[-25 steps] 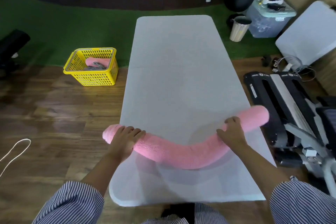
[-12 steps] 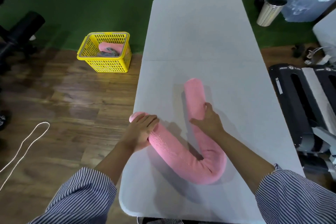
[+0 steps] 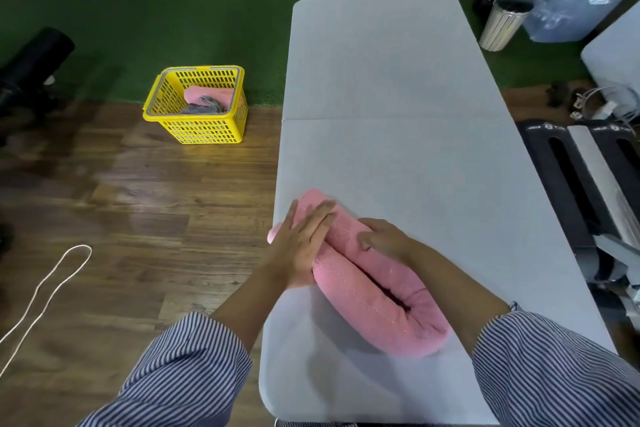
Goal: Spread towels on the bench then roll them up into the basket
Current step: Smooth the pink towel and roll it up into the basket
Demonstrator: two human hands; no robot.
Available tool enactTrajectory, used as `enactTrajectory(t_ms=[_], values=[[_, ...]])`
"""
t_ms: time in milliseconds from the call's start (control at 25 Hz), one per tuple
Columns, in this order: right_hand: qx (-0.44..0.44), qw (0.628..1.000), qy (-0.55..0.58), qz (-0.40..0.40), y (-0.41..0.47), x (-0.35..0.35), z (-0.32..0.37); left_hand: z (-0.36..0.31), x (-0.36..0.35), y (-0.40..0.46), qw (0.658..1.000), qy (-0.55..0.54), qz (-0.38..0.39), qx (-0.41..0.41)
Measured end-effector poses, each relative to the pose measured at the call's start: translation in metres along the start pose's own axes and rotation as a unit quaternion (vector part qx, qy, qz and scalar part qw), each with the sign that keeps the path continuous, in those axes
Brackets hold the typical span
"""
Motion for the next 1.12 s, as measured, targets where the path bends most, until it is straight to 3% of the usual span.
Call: enactTrajectory(t_ms=[160, 360, 560, 680, 760, 840, 960, 1120], values=[[0.011, 0.999, -0.032, 0.019, -0.001, -0.004, -0.001, -0.001, -0.012, 0.009, 0.996, 0.005, 0.076, -0.042], [0.099, 0.973, -0.191, -0.081, -0.020, 0.003, -0.010, -0.002, -0.012, 0.020, 0.994, 0.047, 0.103, 0.000], [0.034, 0.947, -0.308, -0.084, -0.047, 0.026, -0.035, -0.015, -0.003, 0.018, 0.988, 0.084, 0.121, 0.043], [0.085, 0.884, -0.431, -0.159, -0.051, 0.028, -0.027, -0.027, -0.001, 0.008, 0.990, 0.060, 0.122, 0.040], [0.067, 0.881, -0.434, -0.174, -0.058, 0.024, -0.026, -0.024, -0.007, 0.001, 0.984, 0.044, 0.172, 0.019], [0.004, 0.898, -0.419, -0.134, -0.067, 0.018, -0.037, -0.020, -0.012, -0.003, 0.975, 0.033, 0.219, 0.006], [-0.042, 0.866, -0.491, -0.081, -0.084, -0.003, -0.050, -0.026, -0.010, -0.003, 0.978, 0.024, 0.209, 0.010], [-0.011, 0.837, -0.528, -0.145, -0.087, -0.009, -0.047, -0.034, -0.008, -0.018, 0.977, 0.021, 0.202, 0.065]])
Point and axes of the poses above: each hand's wrist, its own y-axis towards the middle knuckle, its own x-axis out of the back of the hand, z = x × y, the point moved 6 cm from there along y, towards the middle knuckle, and after that the axes turned 5 degrees about y, right-handed, at the moved point
